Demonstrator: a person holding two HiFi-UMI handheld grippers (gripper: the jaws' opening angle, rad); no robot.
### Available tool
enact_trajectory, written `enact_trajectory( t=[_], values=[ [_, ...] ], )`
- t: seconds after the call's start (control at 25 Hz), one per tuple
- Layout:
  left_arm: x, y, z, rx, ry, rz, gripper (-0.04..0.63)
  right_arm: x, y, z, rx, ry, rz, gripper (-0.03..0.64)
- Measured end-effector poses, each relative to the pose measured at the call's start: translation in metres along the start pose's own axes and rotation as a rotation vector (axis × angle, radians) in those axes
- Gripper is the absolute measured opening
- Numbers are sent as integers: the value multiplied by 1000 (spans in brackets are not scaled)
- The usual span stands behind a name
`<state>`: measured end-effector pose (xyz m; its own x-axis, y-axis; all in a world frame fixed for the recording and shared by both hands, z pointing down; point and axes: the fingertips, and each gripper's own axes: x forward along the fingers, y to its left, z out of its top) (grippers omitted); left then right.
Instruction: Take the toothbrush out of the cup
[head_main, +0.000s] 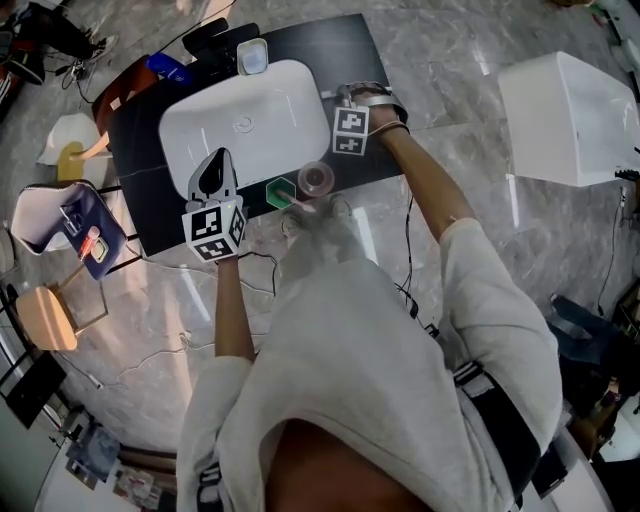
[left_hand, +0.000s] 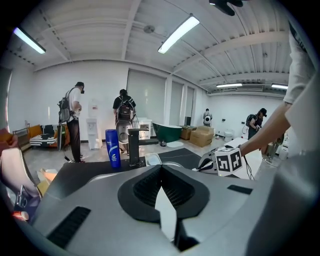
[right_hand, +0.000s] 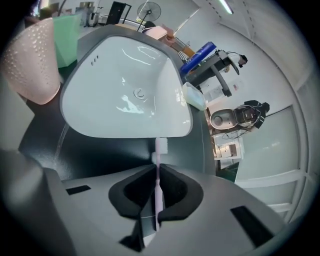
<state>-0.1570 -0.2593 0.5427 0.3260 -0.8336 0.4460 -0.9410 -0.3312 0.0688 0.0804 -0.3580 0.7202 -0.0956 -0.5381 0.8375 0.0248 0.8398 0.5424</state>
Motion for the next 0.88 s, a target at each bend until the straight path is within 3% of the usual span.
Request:
enact_trajectory(
  t=[0.32,0.48,0.6,0.72,0.88],
  values=[
    [-5,0,-1,-7,-6,9,26,2,2,3,-6,-29,24,44],
    [-5,-4,0,1,-10,2,26,-3,2,4,47,-69,42,136],
    [-6,-6,2,4,-14,0,26,-11,-2,3,164,-109,59,184],
    [-6,-9,3,10,-18,-7,26,-27,-10,1,325,-175,37,184],
    [-6,-11,3,10,-26,-8,26,-65,-27,0,642,-313,-23,172]
  ],
)
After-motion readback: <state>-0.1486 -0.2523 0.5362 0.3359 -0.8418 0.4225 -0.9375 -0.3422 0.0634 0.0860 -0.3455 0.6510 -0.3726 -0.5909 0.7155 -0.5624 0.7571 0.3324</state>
